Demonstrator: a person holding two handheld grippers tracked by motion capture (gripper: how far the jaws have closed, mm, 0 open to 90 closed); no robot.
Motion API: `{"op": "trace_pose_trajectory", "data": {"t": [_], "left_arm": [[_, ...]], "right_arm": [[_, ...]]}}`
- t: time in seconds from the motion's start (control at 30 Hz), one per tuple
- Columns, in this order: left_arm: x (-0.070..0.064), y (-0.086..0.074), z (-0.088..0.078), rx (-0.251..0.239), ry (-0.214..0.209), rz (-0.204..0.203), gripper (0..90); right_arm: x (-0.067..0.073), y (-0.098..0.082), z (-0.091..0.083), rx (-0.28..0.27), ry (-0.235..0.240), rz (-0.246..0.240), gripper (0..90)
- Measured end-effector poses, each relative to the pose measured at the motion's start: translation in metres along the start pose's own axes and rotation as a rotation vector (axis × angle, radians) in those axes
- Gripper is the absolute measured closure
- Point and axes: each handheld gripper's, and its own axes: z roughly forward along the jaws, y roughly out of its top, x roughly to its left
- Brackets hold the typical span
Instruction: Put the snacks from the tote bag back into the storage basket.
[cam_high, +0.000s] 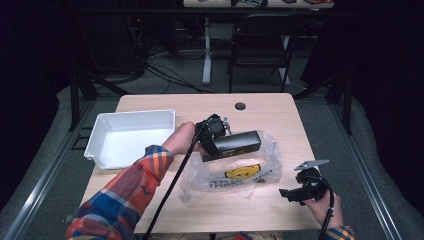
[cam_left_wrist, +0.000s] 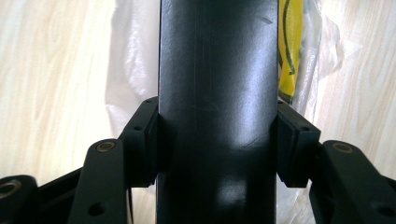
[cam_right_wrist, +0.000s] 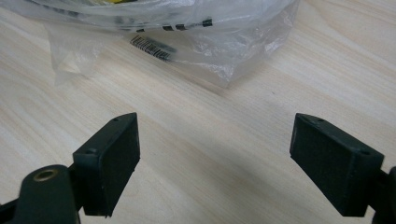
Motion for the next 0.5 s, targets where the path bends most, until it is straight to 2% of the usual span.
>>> {"op": "trace_pose_trajectory", "data": {"t": [0.2, 0.5], "left_arm": [[0.008, -0.006, -0.017, -0.014, 0.012, -0.008, 43.4], [0.02, -0.026, -0.037, -0.016, 0.029, -0.042, 43.4]], "right_arm": [[0.0, 0.0, 0.0, 0.001, -0.007, -0.001, 15.4], [0.0, 0.0, 0.0, -0.001, -0.002, 0.001, 15.4]]}}
